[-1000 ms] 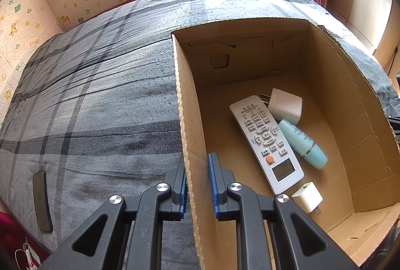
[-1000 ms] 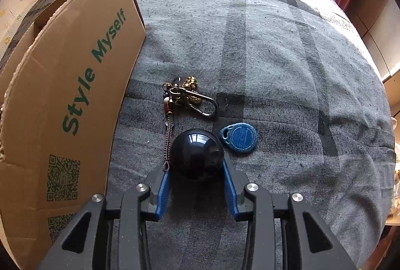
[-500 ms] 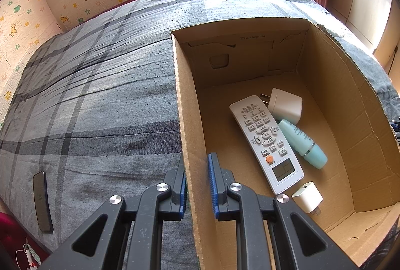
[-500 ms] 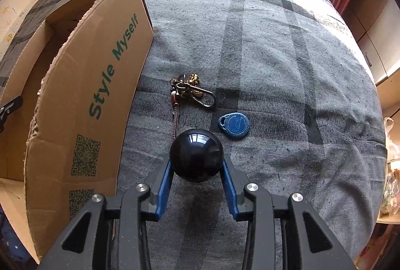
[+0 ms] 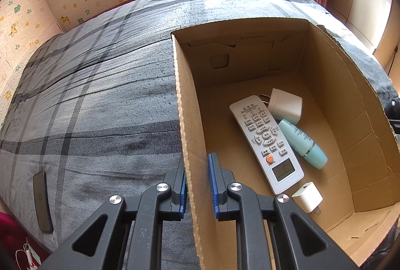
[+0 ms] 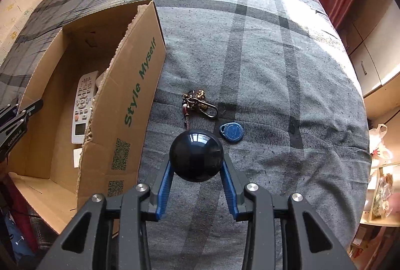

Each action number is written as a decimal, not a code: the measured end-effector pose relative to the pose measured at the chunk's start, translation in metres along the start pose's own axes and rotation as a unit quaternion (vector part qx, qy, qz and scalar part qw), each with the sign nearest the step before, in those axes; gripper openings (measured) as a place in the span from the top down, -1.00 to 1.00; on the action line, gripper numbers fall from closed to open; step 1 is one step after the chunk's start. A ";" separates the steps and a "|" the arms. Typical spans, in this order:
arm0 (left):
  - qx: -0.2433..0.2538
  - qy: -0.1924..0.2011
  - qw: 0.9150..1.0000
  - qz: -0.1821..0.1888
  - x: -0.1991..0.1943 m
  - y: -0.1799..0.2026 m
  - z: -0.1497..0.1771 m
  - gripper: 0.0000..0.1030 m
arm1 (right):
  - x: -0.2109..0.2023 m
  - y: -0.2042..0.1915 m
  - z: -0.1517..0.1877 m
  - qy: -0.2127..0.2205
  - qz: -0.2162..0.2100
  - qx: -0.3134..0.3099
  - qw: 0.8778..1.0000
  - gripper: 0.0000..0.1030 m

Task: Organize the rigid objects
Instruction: 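Lift the black fob with the right gripper and carry it over the box, then lower the fob onto the tube and open the right gripper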

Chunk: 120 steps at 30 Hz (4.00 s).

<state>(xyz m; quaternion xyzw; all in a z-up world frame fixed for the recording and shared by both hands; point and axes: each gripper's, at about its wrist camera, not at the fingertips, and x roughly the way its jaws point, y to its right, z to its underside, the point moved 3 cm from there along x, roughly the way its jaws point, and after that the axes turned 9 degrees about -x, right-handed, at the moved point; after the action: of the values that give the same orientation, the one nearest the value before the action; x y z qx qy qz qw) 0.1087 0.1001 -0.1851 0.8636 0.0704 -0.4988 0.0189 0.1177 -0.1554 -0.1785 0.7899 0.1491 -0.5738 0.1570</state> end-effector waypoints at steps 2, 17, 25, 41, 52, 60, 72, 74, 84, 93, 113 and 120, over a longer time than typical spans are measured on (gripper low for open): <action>0.000 0.000 1.000 0.000 0.000 0.000 0.000 0.68 | -0.008 -0.003 -0.003 0.003 0.002 -0.004 1.000 0.22; -0.002 0.000 1.000 0.001 0.000 0.000 0.000 0.68 | -0.046 -0.035 -0.040 0.039 -0.011 -0.047 0.998 0.22; -0.003 -0.001 1.000 0.002 0.000 -0.001 0.000 0.68 | -0.051 -0.061 -0.059 0.054 -0.022 -0.072 0.996 0.22; -0.004 -0.001 1.000 0.004 -0.001 -0.001 0.000 0.68 | -0.023 -0.111 -0.091 0.045 -0.053 -0.104 0.992 0.22; -0.004 -0.001 1.000 0.004 -0.001 -0.001 0.000 0.68 | 0.021 -0.128 -0.105 0.014 -0.049 -0.099 0.994 0.22; -0.004 -0.001 1.000 0.004 0.000 -0.001 0.000 0.68 | 0.058 -0.137 -0.109 -0.020 -0.033 -0.102 0.994 0.22; -0.003 -0.001 1.000 0.004 -0.001 -0.001 0.000 0.68 | 0.089 -0.139 -0.112 -0.052 -0.027 -0.096 0.994 0.22; -0.004 -0.001 1.000 0.004 -0.001 -0.001 0.000 0.68 | 0.089 -0.138 -0.114 -0.052 -0.028 -0.093 0.994 0.22; -0.003 -0.002 1.000 0.003 -0.001 0.000 0.001 0.68 | 0.083 -0.134 -0.118 -0.039 -0.032 -0.094 0.994 -0.13; -0.003 -0.002 1.000 0.003 0.000 -0.001 -0.001 0.68 | 0.063 -0.141 -0.118 -0.012 -0.035 -0.097 0.995 -0.52; -0.001 -0.003 1.000 0.000 0.000 -0.001 -0.002 0.68 | 0.010 -0.135 -0.109 0.042 -0.036 -0.093 0.994 -0.99; -0.001 -0.003 1.000 0.000 0.000 0.000 -0.002 0.68 | -0.010 -0.118 -0.104 0.064 -0.035 -0.086 0.994 -0.99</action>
<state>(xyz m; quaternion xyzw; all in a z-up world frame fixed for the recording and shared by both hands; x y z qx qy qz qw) 0.1101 0.1007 -0.1843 0.8622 0.0711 -0.5011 0.0200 0.1556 -0.0055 -0.1478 0.8027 0.2353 -0.5124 0.1942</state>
